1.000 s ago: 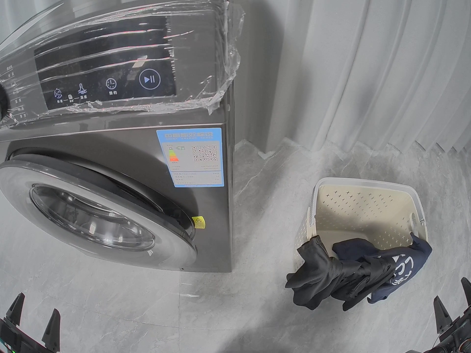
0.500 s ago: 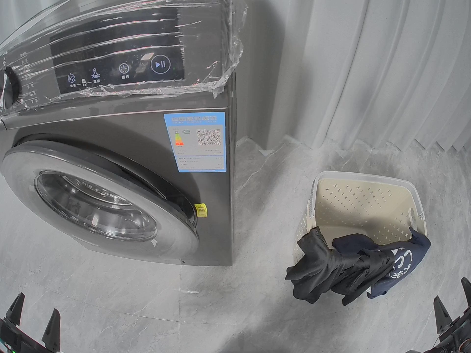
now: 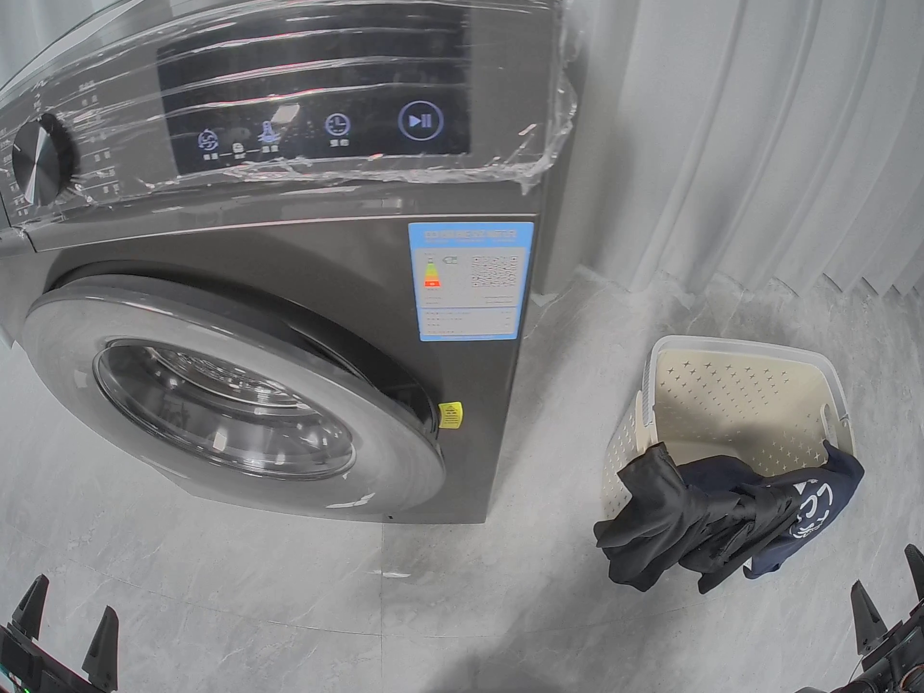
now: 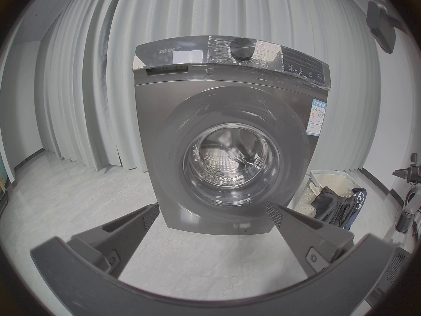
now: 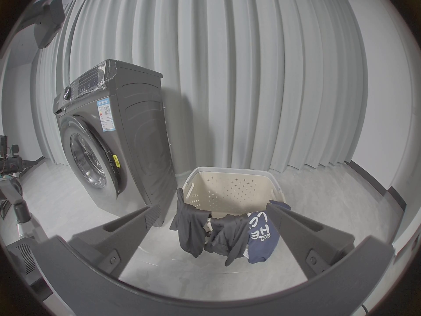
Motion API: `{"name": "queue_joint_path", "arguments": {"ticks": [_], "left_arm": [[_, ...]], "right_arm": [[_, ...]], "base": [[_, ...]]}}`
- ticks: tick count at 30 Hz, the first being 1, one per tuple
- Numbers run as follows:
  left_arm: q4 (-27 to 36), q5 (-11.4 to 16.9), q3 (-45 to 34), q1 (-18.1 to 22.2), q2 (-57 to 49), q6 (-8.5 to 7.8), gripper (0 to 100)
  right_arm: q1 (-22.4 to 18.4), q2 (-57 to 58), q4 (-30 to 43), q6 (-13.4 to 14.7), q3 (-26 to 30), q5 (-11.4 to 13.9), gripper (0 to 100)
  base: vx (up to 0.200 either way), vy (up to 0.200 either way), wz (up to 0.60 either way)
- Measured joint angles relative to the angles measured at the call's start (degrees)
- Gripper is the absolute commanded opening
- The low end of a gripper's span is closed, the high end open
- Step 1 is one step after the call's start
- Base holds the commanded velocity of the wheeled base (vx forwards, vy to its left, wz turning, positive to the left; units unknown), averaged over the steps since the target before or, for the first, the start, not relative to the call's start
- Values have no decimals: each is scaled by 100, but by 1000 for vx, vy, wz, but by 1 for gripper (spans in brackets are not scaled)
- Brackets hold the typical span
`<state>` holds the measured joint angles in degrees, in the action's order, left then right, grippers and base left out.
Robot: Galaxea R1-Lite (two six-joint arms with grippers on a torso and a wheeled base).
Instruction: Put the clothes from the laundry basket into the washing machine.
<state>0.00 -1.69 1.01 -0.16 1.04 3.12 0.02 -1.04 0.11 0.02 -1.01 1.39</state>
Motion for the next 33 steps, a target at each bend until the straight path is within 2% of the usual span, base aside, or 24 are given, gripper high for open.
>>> {"name": "queue_joint_path", "arguments": {"ticks": [14, 29, 33], "left_arm": [[0, 4, 0, 0, 0, 2, 100], [0, 2, 0, 0, 0, 2, 100], [0, 0, 0, -5, 0, 2, 100]], "right_arm": [[5, 0, -1, -2, 0, -5, 100], [5, 0, 0, -2, 0, -2, 100], [2, 0, 0, -2, 0, 0, 100]], "base": [[0, 0, 0], [0, 200, 0], [0, 0, 0]]}}
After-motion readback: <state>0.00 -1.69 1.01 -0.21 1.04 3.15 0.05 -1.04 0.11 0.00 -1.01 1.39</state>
